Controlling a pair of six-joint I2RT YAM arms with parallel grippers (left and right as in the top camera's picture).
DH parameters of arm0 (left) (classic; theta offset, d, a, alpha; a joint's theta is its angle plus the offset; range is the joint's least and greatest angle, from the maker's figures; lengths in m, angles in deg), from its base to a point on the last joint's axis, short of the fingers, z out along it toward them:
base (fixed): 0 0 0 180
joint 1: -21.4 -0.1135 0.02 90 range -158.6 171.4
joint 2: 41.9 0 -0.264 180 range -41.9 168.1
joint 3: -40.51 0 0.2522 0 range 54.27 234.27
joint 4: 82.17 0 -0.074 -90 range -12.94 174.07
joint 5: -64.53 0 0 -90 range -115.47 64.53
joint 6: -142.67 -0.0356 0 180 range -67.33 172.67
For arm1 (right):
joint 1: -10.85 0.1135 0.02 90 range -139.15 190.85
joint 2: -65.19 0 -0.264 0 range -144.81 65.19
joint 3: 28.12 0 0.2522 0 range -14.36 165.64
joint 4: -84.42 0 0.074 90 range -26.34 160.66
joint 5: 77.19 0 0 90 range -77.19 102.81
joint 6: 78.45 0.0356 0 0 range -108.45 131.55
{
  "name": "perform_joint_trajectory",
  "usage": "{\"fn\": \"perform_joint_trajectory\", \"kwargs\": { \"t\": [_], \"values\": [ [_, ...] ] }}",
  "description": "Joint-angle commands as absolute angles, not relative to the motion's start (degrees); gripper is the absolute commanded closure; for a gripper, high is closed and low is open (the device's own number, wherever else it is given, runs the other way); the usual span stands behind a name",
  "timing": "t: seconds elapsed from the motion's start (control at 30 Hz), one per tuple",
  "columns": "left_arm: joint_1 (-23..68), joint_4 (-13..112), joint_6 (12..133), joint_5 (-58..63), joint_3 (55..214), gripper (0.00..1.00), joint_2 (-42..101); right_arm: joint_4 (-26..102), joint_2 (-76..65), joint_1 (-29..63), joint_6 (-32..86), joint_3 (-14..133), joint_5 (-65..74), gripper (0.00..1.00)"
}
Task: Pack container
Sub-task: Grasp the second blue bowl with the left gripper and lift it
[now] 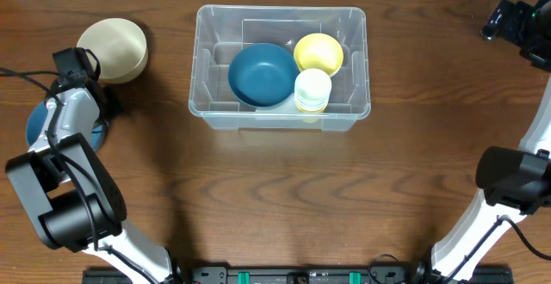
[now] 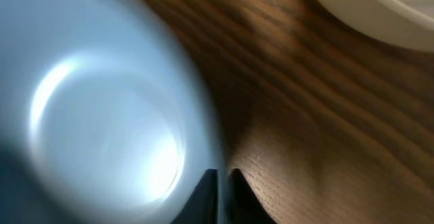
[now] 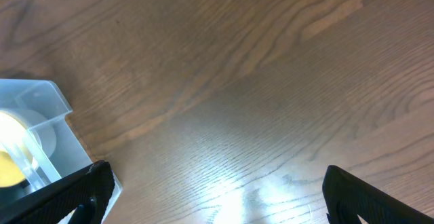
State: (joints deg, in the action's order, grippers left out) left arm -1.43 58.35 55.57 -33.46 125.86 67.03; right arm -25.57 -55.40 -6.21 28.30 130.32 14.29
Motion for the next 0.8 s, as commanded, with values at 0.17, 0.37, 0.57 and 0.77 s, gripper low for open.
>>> {"fn": "perform_joint_trajectory", "kwargs": {
  "t": [0.17,0.37,0.57,0.77],
  "values": [
    [-1.6,53.1,58.0,-33.5,125.8,0.94,66.6,-25.6,-54.5,-6.4,28.7,131.0,14.5,0.01],
    [-1.6,51.5,58.1,-25.1,125.9,0.94,61.4,-25.6,-54.5,-6.4,28.7,131.0,14.5,0.01],
    [-1.6,49.7,59.4,-14.8,125.9,0.94,49.8,-25.6,-54.5,-6.4,28.7,131.0,14.5,0.01],
    [-1.1,49.9,55.4,-0.3,125.9,0.94,37.5,-25.6,-54.5,-6.4,28.7,131.0,14.5,0.01]
  ]
}}
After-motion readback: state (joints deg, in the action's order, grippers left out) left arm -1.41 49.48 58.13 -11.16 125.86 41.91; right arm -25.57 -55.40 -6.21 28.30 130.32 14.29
